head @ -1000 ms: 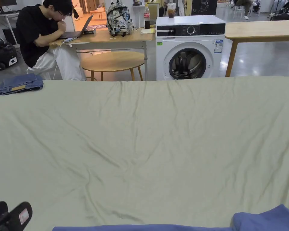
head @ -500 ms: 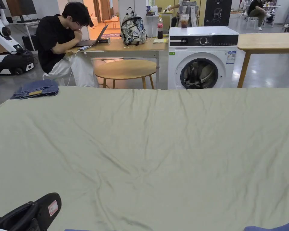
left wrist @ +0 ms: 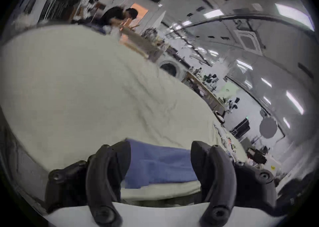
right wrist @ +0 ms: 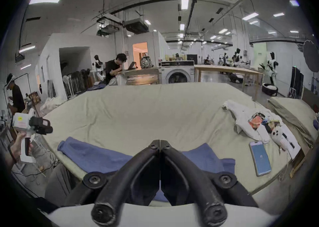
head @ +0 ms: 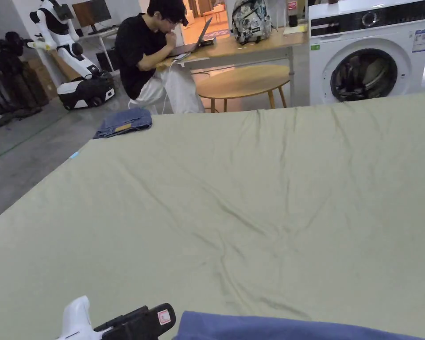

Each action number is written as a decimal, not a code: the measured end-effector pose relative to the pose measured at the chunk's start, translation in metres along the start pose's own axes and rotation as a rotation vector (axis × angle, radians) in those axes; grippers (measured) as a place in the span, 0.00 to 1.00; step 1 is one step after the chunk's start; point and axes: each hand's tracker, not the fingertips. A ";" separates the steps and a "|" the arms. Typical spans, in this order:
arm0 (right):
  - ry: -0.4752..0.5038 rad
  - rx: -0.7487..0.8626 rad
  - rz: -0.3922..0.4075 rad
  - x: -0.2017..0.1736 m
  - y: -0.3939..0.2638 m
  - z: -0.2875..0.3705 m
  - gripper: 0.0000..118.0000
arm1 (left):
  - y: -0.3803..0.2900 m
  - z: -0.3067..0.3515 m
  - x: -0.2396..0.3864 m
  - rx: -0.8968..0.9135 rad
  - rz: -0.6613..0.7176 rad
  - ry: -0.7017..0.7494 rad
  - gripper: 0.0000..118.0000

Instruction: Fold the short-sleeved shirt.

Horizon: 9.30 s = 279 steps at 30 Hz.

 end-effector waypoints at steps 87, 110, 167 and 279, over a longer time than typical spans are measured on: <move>-0.013 -0.188 -0.249 0.036 -0.043 0.009 0.00 | -0.034 -0.111 0.048 -0.124 0.315 -0.221 0.05; -0.075 -0.209 -0.322 0.054 -0.062 0.024 0.00 | -0.103 -0.231 0.248 -0.492 -0.309 -0.385 0.37; 0.193 -0.497 -0.284 0.004 -0.043 -0.108 0.00 | 0.085 -0.039 -0.050 -0.108 0.162 0.064 0.18; -0.106 0.359 -0.121 -0.021 0.102 -0.027 0.95 | 0.017 -0.004 0.264 0.586 -0.675 0.175 0.78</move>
